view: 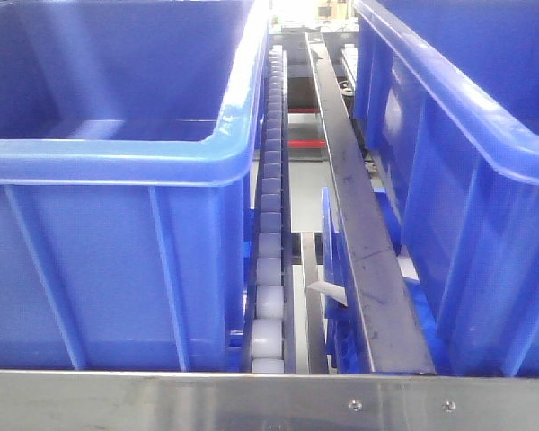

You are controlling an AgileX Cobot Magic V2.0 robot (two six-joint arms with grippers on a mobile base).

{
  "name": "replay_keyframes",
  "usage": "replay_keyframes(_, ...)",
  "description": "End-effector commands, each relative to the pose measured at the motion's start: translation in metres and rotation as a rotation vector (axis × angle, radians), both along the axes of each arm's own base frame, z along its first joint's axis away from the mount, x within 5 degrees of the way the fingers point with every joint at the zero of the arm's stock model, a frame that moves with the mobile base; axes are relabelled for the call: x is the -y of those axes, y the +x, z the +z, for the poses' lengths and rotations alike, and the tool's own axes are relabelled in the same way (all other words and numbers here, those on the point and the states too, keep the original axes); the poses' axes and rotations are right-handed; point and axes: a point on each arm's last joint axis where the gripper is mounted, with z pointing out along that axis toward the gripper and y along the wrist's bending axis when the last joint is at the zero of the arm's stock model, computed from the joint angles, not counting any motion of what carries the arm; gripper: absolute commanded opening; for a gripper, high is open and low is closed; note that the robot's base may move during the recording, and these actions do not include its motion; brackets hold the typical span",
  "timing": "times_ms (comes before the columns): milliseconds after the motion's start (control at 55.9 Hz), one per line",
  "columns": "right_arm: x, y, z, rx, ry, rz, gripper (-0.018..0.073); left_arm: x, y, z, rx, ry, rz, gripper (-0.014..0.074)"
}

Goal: Pick and sort blue part to right shelf

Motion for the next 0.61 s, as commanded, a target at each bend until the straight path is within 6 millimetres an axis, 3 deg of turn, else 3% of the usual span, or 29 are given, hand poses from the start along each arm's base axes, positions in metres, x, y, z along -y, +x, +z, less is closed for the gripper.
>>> replay_keyframes(0,0.0004,-0.0007,0.0003,0.025,-0.005,-0.006,0.0059,0.0007,-0.0017,-0.0008,0.083,-0.015,-0.012,0.0124)
replay_keyframes(590,0.0004,-0.0007,0.0003,0.025,-0.005,-0.006,0.0059,0.0007,-0.0017,-0.0008,0.083,-0.015,-0.012,0.0124)
